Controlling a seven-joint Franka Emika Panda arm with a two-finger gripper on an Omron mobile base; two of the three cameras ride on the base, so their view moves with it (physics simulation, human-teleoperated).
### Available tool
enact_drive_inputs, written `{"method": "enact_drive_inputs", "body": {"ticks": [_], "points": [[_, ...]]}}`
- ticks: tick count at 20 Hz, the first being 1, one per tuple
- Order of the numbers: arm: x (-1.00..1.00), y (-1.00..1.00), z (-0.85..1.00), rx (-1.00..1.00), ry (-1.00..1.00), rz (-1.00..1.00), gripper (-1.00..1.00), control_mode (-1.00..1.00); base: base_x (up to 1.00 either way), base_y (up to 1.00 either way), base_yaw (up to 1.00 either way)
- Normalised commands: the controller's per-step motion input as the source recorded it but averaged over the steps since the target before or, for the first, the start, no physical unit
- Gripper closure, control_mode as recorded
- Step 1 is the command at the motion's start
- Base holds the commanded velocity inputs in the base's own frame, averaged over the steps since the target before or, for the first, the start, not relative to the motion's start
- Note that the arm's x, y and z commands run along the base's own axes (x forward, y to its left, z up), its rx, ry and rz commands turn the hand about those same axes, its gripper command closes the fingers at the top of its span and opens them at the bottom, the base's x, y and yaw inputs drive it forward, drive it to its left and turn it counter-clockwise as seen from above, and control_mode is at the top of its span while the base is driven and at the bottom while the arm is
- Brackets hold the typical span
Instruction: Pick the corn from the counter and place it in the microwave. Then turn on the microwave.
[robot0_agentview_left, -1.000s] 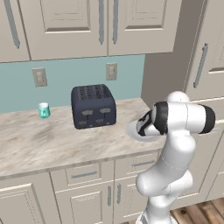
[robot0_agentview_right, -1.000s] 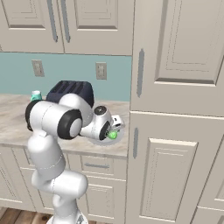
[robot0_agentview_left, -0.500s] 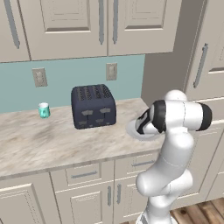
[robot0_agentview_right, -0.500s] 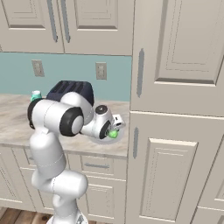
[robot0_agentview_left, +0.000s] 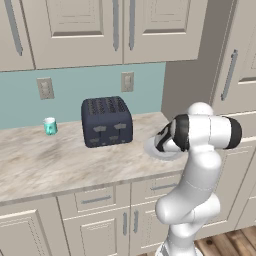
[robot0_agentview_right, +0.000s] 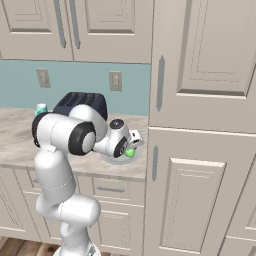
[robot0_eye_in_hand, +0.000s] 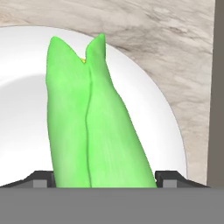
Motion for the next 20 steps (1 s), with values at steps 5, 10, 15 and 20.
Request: {"method": "enact_drive_inputs", "body": {"ticks": [5,10,15,20], "points": [[-0.15,0.0,0.16,-0.03,-0.04,-0.04,1.0,-1.0,0.0,0.0,0.0],[-0.13,0.0,0.33,-0.03,-0.07,-0.06,1.0,-1.0,0.0,0.0,0.0],[-0.1,0.01,0.4,-0.01,-0.05,-0.04,1.0,-1.0,0.0,0.0,0.0],[-0.2,0.01,0.43,0.0,-0.03,-0.03,1.0,-1.0,0.0,0.0,0.0]]}}
